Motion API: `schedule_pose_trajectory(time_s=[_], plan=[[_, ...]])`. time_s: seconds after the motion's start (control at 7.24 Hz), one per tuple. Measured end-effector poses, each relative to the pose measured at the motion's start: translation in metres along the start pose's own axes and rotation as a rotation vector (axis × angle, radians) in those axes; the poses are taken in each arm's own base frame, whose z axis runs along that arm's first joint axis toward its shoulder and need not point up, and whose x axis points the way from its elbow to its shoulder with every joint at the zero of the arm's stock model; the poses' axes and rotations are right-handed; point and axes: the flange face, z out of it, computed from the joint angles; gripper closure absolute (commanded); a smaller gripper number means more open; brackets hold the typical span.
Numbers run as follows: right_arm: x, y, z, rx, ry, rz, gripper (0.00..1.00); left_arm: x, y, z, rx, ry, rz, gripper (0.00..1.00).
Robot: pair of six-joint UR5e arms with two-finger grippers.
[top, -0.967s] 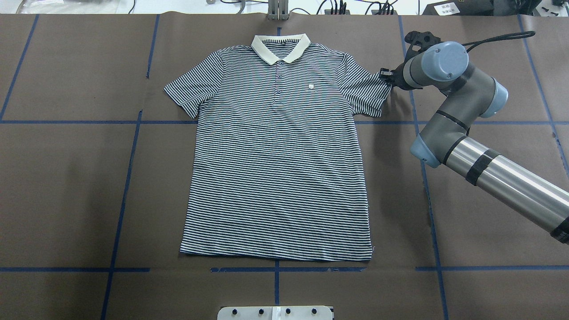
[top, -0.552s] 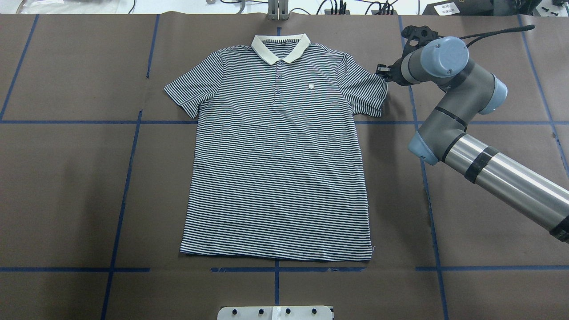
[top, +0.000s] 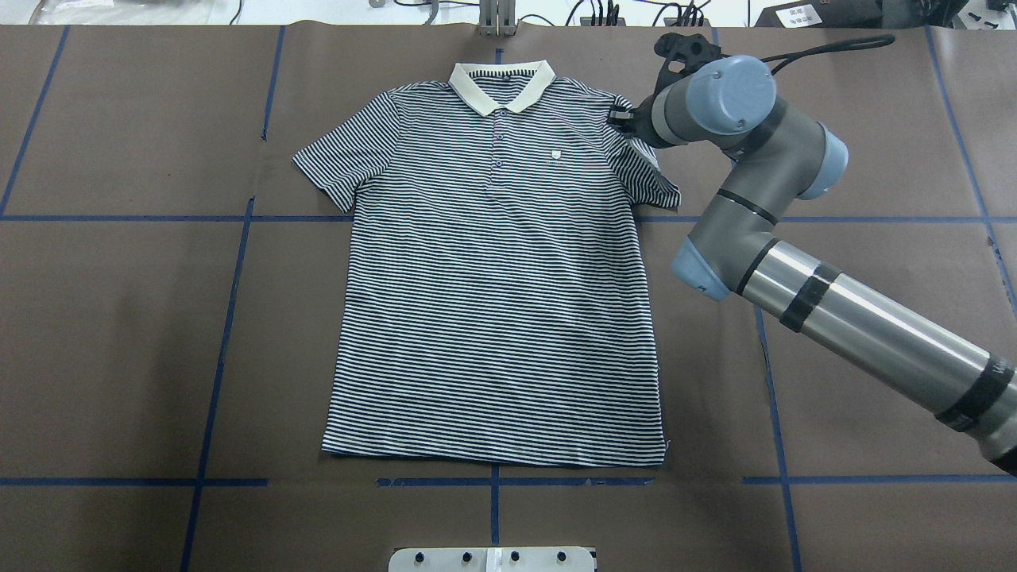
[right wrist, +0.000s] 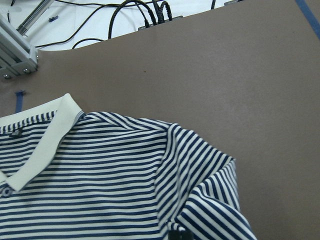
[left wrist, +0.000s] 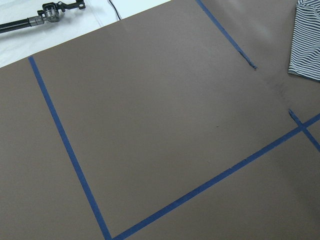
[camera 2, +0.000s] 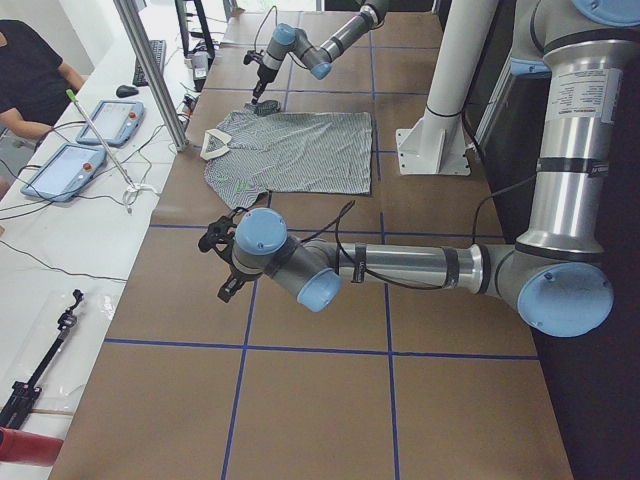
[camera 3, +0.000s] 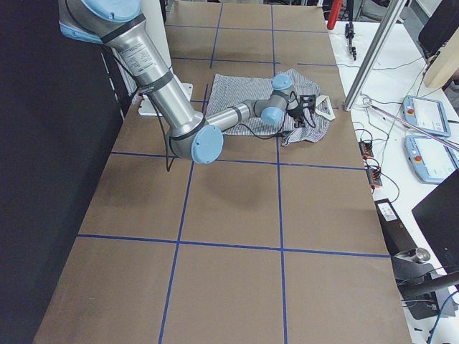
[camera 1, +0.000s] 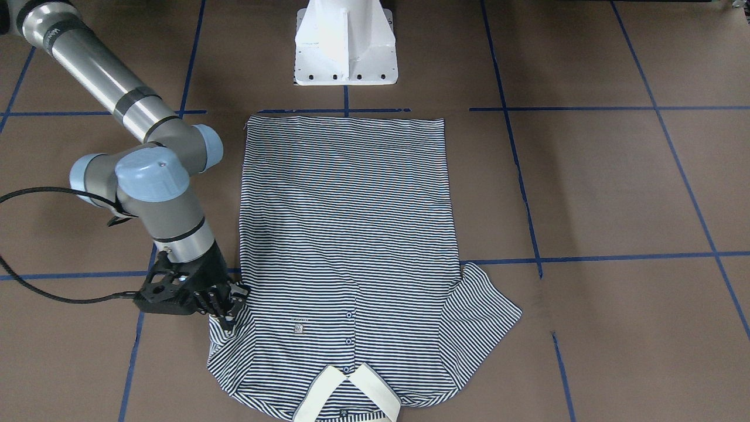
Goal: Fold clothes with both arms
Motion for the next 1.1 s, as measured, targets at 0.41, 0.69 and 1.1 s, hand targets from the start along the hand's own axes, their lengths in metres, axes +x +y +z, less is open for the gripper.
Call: schedule_pose_trajectory(time_s=[0.41,0.69,1.1], plan=[[-0.075,0.013,0.022,0.021,0.075,0.042,1.00,0.002,-0.001,-0.001,0.003,0.000,0.004,0.00],[-0.088,0.011,0.036,0.018,0.104,0.045,0.00,0.002,0.008,-0.001,0.006,0.008,0.007,0.00],[-0.081,-0.008,0.031,0.011,0.095,0.060,0.00,0.012,0.007,0.001,0.038,0.056,-0.021,0.00]])
